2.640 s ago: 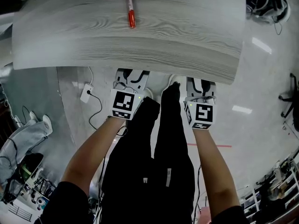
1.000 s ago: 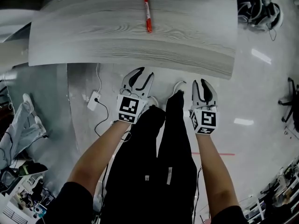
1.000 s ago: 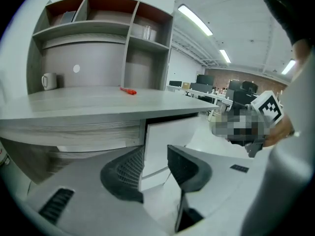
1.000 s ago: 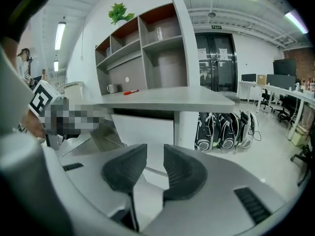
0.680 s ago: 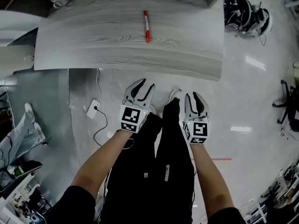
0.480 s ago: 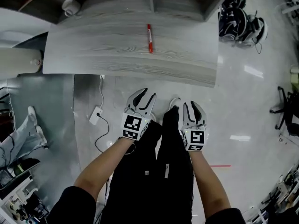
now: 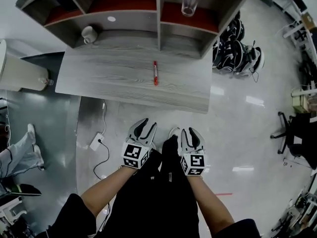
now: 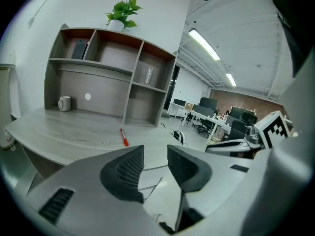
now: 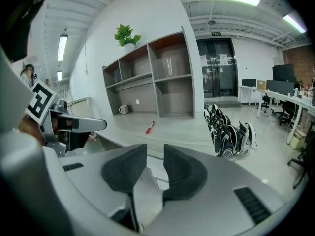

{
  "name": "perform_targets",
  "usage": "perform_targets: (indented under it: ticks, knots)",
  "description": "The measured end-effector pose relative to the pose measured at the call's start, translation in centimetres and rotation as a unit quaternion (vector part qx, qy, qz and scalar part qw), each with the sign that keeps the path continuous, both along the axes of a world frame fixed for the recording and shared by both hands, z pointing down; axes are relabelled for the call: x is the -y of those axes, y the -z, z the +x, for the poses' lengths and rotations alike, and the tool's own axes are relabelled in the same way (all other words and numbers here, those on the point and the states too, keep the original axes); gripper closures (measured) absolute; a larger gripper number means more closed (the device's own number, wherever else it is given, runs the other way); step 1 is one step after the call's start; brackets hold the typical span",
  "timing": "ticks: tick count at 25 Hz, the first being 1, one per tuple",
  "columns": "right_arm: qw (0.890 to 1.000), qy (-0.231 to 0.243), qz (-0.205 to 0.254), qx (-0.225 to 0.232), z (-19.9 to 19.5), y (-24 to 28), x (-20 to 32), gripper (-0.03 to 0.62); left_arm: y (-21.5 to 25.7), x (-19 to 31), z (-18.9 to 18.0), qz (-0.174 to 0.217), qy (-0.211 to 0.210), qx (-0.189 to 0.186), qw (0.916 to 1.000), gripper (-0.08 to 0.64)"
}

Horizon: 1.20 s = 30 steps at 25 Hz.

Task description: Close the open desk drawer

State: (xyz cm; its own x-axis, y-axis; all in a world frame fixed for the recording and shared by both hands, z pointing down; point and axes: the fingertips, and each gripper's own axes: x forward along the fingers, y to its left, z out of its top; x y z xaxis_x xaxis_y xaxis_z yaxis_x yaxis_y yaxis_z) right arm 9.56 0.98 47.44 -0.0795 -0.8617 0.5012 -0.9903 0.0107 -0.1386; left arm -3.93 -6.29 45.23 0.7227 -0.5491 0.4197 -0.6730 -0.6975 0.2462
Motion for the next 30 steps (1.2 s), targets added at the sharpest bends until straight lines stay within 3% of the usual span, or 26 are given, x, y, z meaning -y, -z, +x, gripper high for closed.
perform_targets:
  ticks: [6,10,16,21,25,30]
  knots:
    - [1.000,0.007,0.022,0.002,-1.3,6.0,0.5,0.474,5.8,-0.7,-0.1,0.012,0.018,-0.033,0.9992,0.416]
    - [0.999,-0.012,0.039,0.012,-0.5,10.3,1.5,0.474,10.0,-0.5,0.0,0.034,0.037,-0.050,0.9975,0.416]
    - [0.995,-0.011,0.102,0.011,1.2,17.1,3.5,0.474,14.5,0.1,0.9,0.063,0.057,-0.078,0.9933,0.416]
    - [0.993,-0.022,0.118,-0.001,3.3,20.0,4.2,0.474,18.4,0.4,2.3,0.073,0.068,-0.101,0.9899,0.417]
    - [0.991,-0.010,0.135,-0.016,4.4,22.0,4.8,0.476,21.5,1.2,4.2,0.113,0.059,-0.114,0.9854,0.417]
    - [0.986,0.022,0.161,-0.023,4.2,24.1,5.1,0.489,22.4,1.3,6.2,0.135,0.049,-0.093,0.9852,0.435]
